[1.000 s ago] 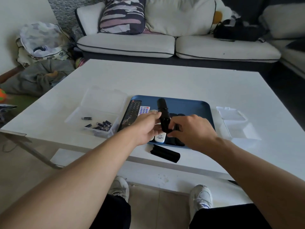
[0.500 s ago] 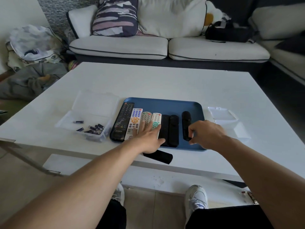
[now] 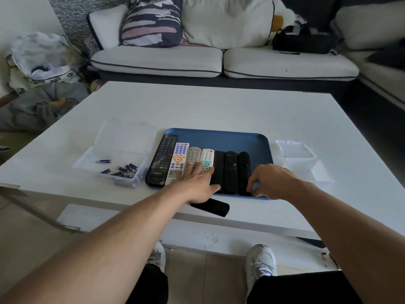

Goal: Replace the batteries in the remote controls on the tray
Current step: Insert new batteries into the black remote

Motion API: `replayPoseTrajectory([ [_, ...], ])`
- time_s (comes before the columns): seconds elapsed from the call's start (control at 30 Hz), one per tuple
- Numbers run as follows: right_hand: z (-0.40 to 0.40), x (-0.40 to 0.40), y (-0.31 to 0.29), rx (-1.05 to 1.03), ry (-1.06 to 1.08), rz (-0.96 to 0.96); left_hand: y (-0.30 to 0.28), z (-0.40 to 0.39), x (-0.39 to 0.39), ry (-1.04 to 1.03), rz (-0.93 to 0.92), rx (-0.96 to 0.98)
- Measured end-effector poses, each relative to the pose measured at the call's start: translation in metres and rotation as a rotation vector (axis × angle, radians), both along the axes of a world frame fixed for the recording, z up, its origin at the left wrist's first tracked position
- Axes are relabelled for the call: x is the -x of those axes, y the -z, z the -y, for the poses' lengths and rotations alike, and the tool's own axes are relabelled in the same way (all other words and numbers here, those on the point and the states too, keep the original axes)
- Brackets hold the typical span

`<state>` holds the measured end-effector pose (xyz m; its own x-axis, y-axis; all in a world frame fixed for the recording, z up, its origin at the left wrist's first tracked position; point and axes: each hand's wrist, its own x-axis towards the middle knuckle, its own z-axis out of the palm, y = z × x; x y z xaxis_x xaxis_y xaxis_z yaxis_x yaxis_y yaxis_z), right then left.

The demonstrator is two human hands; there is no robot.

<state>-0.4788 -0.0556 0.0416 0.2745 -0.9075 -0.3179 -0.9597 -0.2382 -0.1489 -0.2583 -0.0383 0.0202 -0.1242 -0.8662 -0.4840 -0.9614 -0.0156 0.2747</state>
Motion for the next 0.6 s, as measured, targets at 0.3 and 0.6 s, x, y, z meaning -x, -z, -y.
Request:
replayPoseTrajectory([
  [0.3,0.002,0.0,-0.015,-0.078,0.156,0.411,0.001,0.001,0.001,-0.017,-0.022,0.01],
  [0.6,0.007,-0.024,-0.034,-0.832,0.45,1.166,-0.002,0.007,-0.004,-0.051,-0.112,0.214],
])
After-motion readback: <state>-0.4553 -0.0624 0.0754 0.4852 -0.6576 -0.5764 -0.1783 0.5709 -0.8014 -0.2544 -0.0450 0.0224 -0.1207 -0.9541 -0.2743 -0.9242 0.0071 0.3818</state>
